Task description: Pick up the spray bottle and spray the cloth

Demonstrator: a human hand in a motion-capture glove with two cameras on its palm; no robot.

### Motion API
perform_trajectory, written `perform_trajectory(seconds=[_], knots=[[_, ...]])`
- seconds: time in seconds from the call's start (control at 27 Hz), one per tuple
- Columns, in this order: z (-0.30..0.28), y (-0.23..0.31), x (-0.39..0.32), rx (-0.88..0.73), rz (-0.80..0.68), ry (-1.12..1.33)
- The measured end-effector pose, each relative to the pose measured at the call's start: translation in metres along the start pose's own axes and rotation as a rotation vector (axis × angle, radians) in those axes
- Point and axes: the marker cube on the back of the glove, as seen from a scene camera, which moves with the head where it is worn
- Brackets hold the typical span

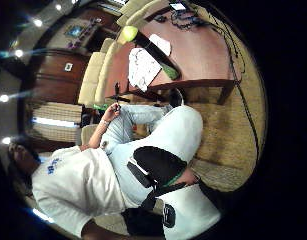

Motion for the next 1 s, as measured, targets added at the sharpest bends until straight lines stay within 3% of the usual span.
perform_trajectory(seconds=[0.26,0.48,0.67,0.78,1.0], knots=[[-0.007,0.013,0.001,-0.168,-0.110,0.013],[-0.003,0.005,0.000,-0.175,-0.131,0.034],[0.007,-0.004,-0.001,-0.095,-0.039,0.019],[0.017,0.001,-0.001,-0.191,-0.044,-0.078],[0.048,-0.002,-0.008,-0.224,0.032,-0.367]])
